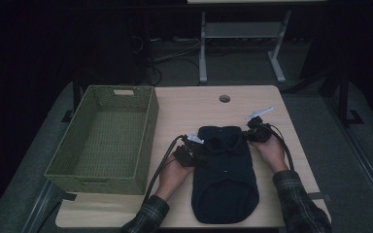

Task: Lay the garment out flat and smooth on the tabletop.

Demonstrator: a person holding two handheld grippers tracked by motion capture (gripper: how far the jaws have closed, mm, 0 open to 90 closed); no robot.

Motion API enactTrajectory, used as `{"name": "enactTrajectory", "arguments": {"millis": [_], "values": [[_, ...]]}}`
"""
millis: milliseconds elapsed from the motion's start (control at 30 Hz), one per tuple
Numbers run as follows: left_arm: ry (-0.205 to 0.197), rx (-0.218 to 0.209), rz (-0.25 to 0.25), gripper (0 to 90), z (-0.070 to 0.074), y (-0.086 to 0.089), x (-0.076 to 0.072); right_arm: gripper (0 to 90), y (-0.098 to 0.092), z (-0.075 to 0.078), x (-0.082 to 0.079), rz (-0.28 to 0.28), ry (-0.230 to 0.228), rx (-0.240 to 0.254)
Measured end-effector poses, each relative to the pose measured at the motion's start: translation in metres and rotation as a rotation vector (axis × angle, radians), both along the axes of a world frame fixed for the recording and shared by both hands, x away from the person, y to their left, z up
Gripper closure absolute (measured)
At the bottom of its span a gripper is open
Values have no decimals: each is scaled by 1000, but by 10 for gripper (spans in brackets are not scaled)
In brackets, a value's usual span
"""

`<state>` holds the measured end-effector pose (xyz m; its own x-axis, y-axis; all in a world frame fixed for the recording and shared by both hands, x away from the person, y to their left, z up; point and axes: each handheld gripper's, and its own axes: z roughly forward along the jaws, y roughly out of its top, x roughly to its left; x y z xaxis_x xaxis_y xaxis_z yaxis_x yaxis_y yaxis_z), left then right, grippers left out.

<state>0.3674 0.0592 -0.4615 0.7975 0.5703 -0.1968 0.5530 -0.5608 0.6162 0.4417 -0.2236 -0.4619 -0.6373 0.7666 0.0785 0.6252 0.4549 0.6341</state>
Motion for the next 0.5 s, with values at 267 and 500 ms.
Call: {"name": "enactTrajectory", "arguments": {"millis": [267,500], "values": [[5,-13,8,900,-1,1,0,900,-5,-1,2,-51,-35,-65],[-3,10,24,816,9,2,7,885,-8,7,-1,-28,-50,-11]]}}
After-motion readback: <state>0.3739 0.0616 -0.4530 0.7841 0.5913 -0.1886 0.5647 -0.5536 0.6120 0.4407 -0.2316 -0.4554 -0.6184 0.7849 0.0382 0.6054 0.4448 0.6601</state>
